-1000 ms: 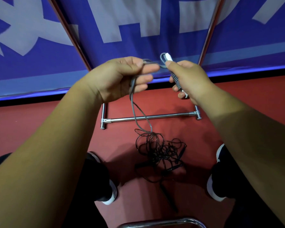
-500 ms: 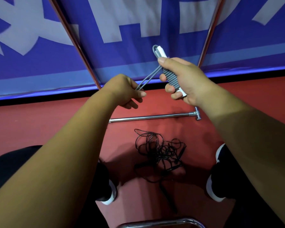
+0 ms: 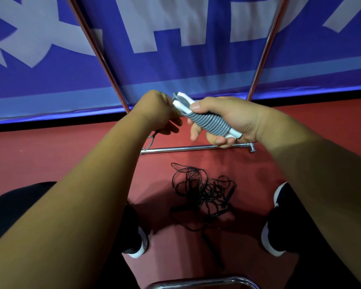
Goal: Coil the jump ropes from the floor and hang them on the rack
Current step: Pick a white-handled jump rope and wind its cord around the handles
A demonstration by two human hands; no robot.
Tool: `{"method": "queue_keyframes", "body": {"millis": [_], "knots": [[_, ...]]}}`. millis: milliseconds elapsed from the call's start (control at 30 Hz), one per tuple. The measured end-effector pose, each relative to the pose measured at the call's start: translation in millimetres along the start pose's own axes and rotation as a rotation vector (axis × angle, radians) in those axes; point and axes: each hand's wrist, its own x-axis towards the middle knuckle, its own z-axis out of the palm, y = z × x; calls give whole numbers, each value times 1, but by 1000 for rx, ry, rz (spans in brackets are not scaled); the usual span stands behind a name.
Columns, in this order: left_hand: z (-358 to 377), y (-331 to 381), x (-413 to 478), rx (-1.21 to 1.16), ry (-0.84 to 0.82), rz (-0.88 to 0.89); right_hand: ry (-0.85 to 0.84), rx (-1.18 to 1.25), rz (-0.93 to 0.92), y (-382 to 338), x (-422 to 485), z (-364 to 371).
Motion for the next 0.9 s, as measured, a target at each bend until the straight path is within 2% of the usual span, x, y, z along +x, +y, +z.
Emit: {"method": "queue_keyframes", "body": {"millis": [67,167,200,267,400,533,633,733,800,900], "knots": [[-1,-4,1,57,24,47,50,43,-37,-2,2,-1],[-1,-12,6,275,69,137,127,97,-89,-5,3,-7],[0,-14,8,273,71,135,133,99,-96,-4,3,-8],[-1,-16,9,208,71,122,117,78,-91,-3,2,-4],[1,-8,2,176,65,187,-32,94,-54,-3,2,3],[-1,-5,1,231,74,278,-229,100,67,-3,-10,3],[0,-6,6,224,31,363,-201,-155,139,4,-22,14],[4,0,4,171,34,384,-292,-155,371,6,-10,7],[4,4,3,164,61,416,-229,-211,434,9,3,-1],[0,8,2,215,129,449,-80,-217,431,20,11,-4]]}}
